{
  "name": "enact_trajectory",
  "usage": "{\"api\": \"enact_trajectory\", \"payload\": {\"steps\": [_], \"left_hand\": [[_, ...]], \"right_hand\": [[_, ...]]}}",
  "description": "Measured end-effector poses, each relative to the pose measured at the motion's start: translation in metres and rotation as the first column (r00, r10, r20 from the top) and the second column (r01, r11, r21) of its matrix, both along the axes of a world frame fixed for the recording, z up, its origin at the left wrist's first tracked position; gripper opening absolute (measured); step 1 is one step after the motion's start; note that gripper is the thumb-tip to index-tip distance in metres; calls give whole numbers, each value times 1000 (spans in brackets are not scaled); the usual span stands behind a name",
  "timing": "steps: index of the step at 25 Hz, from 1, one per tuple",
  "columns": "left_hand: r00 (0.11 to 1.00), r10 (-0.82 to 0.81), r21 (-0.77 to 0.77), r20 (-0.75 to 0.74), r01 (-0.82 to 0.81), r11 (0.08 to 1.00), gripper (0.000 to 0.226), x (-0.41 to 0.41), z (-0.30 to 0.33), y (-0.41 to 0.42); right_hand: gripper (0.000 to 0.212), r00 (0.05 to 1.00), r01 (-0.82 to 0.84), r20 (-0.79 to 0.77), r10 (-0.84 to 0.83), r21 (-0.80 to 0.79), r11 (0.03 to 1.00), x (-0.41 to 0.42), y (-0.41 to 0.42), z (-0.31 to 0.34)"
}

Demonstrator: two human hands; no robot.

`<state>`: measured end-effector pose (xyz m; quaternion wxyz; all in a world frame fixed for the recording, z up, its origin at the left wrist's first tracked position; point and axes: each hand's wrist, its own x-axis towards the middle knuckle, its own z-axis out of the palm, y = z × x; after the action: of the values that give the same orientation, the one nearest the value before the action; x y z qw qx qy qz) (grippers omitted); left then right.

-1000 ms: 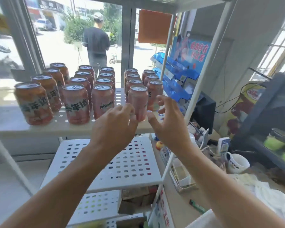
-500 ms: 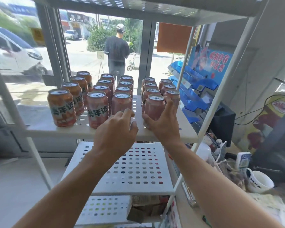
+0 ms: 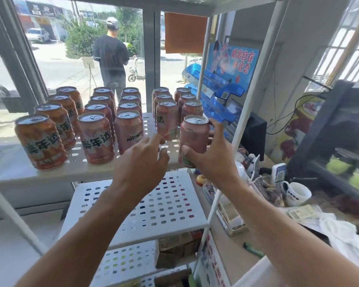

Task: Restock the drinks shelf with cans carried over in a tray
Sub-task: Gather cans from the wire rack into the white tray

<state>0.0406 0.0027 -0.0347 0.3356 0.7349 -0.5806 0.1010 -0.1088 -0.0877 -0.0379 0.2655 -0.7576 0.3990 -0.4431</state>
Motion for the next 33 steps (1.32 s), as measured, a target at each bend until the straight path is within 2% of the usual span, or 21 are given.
{"api": "enact_trajectory", "payload": {"steps": [5, 8, 12, 17, 21, 28, 33], "left_hand": [[977, -209, 23, 29, 209, 978, 21, -44, -11, -28], [946, -324, 64, -12, 324, 944, 22, -79, -18, -40], [856, -517, 98, -1, 514, 852, 23, -142, -38, -57], [746, -666, 220, 16, 647, 730, 23, -214, -76, -71], [680, -732, 344, -42, 698, 629, 22, -264, -116, -84], [629, -776, 541, -45, 668, 511, 23, -312, -179, -89], [633, -773, 610, -41, 629, 482, 25, -319, -200, -98]], "right_hand": [[78, 992, 122, 26, -124, 63, 991, -75, 19, -6], [75, 974, 222, 31, -226, 95, 970, -119, 29, -15], [71, 917, 390, 11, -400, 202, 899, -179, 42, -41], [70, 794, 574, -32, -608, 371, 730, -249, 59, -93], [63, 699, 660, -183, -691, 538, 525, -298, 69, -151], [60, 658, 663, -426, -621, 718, 212, -342, 84, -248], [60, 667, 655, -487, -564, 744, 131, -346, 82, -283]]}}
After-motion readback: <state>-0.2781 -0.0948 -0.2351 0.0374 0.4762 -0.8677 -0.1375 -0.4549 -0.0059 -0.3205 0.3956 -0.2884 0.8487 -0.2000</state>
